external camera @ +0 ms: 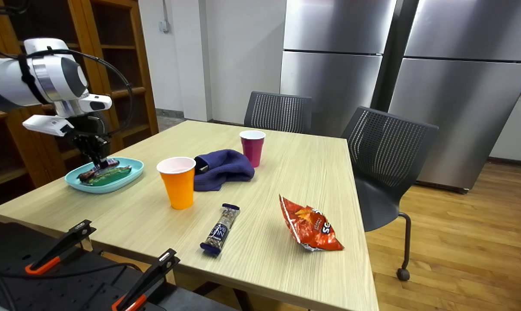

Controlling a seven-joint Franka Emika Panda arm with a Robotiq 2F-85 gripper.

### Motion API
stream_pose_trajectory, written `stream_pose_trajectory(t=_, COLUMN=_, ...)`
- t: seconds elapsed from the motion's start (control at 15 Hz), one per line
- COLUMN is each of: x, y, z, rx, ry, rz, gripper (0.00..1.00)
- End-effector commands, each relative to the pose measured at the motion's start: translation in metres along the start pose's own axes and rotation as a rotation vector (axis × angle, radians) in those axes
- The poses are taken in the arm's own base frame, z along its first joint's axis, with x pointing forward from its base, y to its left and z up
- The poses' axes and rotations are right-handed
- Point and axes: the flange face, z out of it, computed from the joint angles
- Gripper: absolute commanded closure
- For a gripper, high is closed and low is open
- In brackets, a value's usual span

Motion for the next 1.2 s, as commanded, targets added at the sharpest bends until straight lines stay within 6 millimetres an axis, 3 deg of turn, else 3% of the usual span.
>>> stream_pose_trajectory(t=0.0, x=0.005, y=0.002, z=-0.019, rx=-0.003, ry=0.029, rz=0.019, gripper=0.40)
stream_pose_trajectory(t=0.33, x=0.021, y=0.019, z=-0.043, rx=-0.006, ry=0.087, rz=0.081, gripper=0.03)
stream_pose_trajectory(t=0.4, x=0.024, y=0.024, z=-0.049, rx=-0.006, ry=0.100, rz=0.091, gripper=0.00)
stream_pose_trajectory(t=0.73, x=0.039, y=0.046, z=-0.085, rx=-0.018, ry=0.173, rz=0.123, gripper=0.00)
stream_pose_trajectory(t=1.13, x=0.047, y=0.094, z=-0.129, rx=-0.072, ry=0.213, rz=0.142, gripper=0.00)
